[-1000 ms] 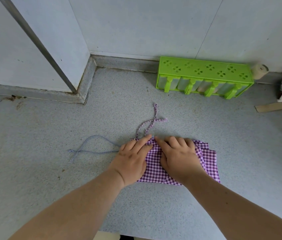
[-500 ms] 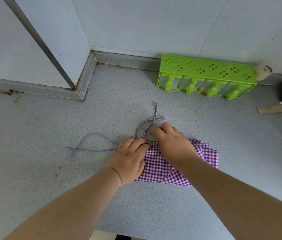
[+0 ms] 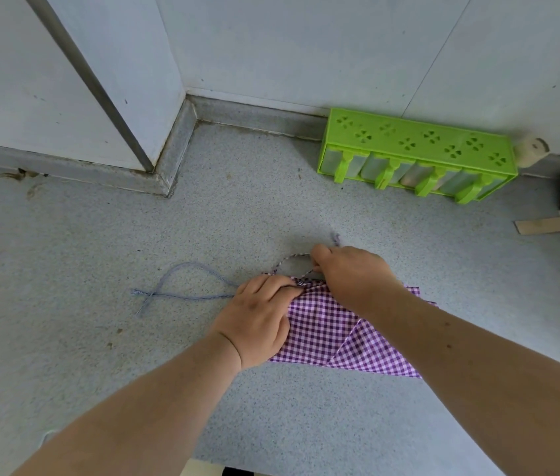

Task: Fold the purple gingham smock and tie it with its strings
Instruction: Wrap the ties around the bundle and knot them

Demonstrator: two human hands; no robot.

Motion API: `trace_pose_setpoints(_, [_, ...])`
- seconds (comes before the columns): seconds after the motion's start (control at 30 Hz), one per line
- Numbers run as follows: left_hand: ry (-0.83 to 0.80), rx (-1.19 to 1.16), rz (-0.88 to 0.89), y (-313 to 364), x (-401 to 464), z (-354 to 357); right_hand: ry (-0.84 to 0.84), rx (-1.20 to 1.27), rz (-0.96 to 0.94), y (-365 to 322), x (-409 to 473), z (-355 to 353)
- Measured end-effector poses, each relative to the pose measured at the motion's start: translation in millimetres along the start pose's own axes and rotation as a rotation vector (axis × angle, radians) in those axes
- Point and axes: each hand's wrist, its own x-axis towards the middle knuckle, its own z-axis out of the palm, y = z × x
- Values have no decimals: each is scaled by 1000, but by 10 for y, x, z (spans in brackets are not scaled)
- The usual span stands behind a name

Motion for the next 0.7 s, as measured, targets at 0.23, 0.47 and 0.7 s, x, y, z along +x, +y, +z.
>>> trace_pose_setpoints(0.23, [4,-23,-12,-7,15,8,-28,-10,74,144,-41,-101])
trace_pose_setpoints(0.47, [10,-43,-32,-4,34,10,1,8,66,-425,-493,-235])
trace_pose_setpoints(0.7, [-9,-94,-94,16,73,1,-256,-227,160,-921,-750,129])
